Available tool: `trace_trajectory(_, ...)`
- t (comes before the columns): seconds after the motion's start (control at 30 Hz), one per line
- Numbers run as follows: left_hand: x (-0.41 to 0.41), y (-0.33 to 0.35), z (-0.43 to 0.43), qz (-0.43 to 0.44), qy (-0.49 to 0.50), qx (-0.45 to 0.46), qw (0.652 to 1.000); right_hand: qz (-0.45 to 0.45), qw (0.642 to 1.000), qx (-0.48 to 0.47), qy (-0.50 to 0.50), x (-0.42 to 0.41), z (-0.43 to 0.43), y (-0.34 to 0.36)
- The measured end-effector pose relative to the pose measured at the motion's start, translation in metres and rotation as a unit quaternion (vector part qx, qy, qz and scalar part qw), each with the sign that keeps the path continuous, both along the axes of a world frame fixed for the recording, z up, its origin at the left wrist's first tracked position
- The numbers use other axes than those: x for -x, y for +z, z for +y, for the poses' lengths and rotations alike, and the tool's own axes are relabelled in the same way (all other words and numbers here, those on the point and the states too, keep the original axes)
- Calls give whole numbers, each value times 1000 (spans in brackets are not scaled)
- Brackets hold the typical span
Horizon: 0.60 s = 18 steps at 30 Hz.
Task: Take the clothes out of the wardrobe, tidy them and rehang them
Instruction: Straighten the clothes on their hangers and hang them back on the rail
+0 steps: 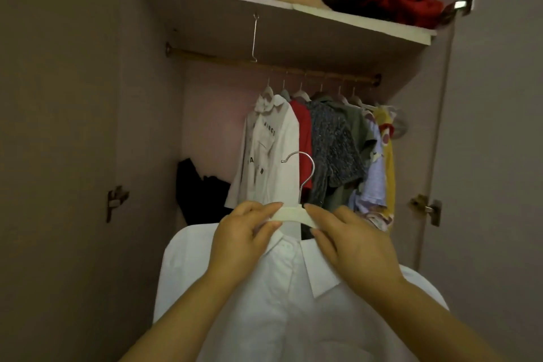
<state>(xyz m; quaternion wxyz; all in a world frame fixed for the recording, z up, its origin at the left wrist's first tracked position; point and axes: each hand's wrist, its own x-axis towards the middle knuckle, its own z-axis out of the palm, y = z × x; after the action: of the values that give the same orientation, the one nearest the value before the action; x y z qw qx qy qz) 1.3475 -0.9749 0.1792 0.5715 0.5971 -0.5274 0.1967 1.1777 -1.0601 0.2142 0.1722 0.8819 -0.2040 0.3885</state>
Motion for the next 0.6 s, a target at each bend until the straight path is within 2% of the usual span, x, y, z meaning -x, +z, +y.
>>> trace_trajectory(0.4, -195, 71, -123, 12, 42, 49, 998, 51, 994, 92, -11, -203, -122, 81)
trace_trajectory(0.6, -276, 124, -182, 0, 99, 40, 994, 20, 994, 103, -33, -290, -171, 140)
